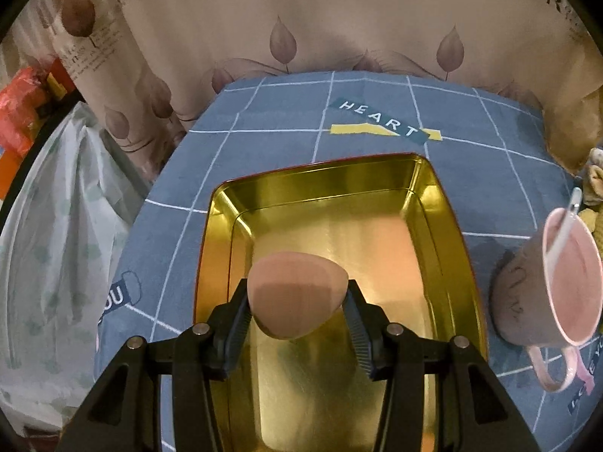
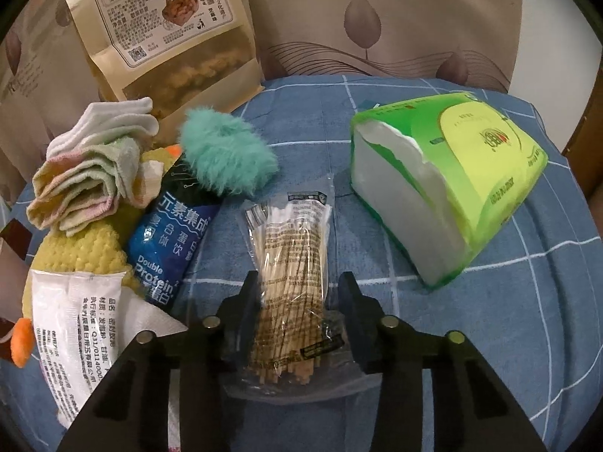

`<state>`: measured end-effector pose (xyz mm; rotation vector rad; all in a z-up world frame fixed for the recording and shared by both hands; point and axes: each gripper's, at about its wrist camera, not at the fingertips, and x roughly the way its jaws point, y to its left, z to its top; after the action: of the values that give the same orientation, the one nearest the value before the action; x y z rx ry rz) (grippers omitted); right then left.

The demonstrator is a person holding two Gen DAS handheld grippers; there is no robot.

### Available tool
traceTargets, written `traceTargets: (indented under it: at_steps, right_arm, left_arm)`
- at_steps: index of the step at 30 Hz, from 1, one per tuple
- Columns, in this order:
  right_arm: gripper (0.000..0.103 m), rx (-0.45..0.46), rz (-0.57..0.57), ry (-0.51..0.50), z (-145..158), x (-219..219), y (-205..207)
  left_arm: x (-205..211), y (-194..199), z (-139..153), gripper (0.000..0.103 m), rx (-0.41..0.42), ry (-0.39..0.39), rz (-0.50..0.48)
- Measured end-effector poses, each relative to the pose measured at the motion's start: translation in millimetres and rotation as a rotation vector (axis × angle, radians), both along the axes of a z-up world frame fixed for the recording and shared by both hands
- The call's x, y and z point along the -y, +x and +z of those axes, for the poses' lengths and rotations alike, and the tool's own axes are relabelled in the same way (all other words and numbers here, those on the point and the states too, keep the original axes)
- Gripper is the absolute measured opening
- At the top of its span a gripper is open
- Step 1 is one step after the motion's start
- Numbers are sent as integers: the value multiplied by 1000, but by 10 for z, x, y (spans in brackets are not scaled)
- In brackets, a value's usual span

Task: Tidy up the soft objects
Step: 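Place the sponge in the gold tray with the left gripper while the right gripper grasps the cotton swab bag, then carry the cotton swab bag into the gold tray and release it with the right gripper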

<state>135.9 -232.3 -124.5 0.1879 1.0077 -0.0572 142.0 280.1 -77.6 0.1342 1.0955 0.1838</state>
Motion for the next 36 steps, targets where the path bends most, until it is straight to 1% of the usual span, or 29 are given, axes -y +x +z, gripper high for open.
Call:
traceTargets:
  at_steps: [5,10,17,19,22,25,29,32,36]
  right_arm:
    - [33,-7,-1,-4,47,-32,-52]
    - [32,-5,-8,-3,105,-55,-116]
    - [32,15,-24,-9,202,-36,-210]
    - [32,24,-29,-11,246,-34,-233]
    - [32,38,-32,-20,319,-27,-245]
    - [32,49,-33,-29,381,-42,-276]
    - [32,64,-36,-30,473,-67,-332]
    - [32,77,-28,-31,556,-106,-374]
    - [31,93,-17,-35,645,-181,-426]
  left_arm:
    - [-23,124,-69,49,-20,19,-21]
    - [-43,220,-140,50,-41,25,-36]
    - [-104,306,-244,52,-67,30,-26]
    - [-137,316,-262,53,-74,27,-15]
    - [-176,314,-271,59,-82,11,-12]
    - [-180,301,-243,63,-75,2,-27]
    - [-198,231,-150,63,-50,-19,-18]
    - [-176,135,-38,63,-17,-7,-13]
    - [-149,-54,104,63,34,-42,34]
